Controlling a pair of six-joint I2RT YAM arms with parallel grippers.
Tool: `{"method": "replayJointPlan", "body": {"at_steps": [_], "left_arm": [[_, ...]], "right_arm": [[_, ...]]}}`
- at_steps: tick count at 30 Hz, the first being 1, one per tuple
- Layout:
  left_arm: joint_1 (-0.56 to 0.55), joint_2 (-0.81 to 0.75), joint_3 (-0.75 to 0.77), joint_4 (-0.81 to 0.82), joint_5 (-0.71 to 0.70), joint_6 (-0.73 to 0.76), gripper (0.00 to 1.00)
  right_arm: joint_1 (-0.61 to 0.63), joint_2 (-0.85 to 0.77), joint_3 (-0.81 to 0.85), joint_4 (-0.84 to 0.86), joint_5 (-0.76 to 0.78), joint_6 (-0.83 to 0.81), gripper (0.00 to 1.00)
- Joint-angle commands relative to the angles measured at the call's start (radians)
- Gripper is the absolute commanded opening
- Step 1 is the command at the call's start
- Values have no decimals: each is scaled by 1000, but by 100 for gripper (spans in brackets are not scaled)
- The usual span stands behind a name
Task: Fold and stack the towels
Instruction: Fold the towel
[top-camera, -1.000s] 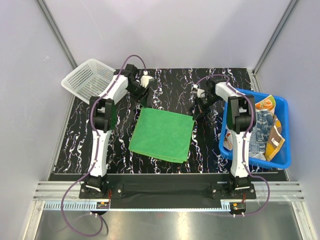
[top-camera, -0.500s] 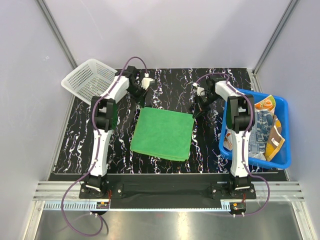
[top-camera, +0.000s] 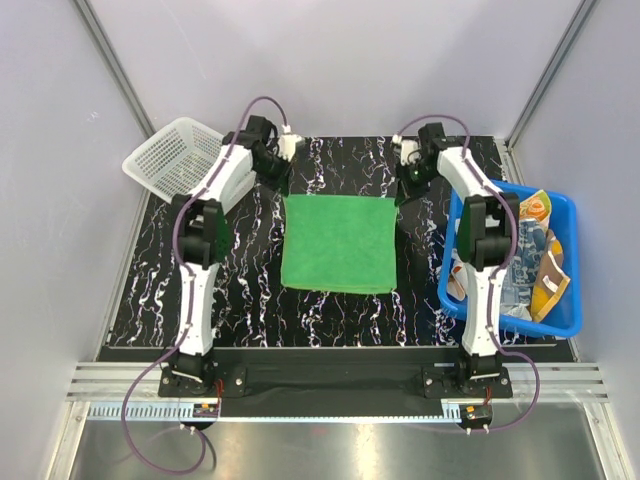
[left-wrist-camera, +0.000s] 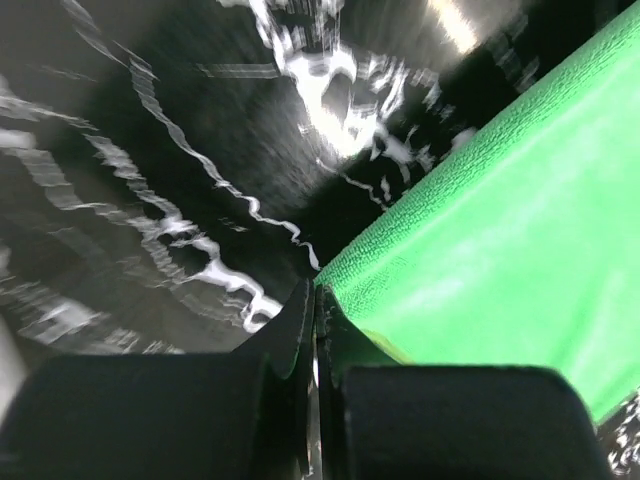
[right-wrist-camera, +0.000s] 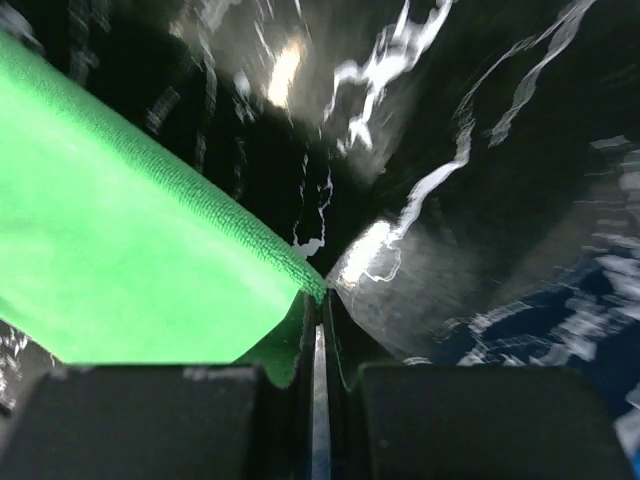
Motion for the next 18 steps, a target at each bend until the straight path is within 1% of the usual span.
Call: {"method": "replayJointPlan", "body": {"at_steps": [1,5,6,7,11,14,17,18], "left_arm": [[9,-267,-19,133,-103,-53,0],[-7,-406,-76,178,-102,-71,0],[-11,-430,-90,173,-112,-70,0],[-14,-476,-101,168,-122,-65,0],[-43,-570,-159,98,-179,-48,0],[-63,-662,-260,81,-202,-48,0],[-89,-771,-331,78,-217,-54,0],[-99,-797,-351,72,-237,-57,0]], "right_arm": [[-10,-221,39,107,114,-10,0],[-8,-323,24,125,116,10,0],[-10,-368,12,127,115,14,0],[-5,-393,-20,127,115,13,0],[4,-536,-140,159,110,18,0],[18,-666,-218,147,107,33,0],[41,-737,-272,115,110,53,0],[51,-783,-286,104,113,65,0]]}}
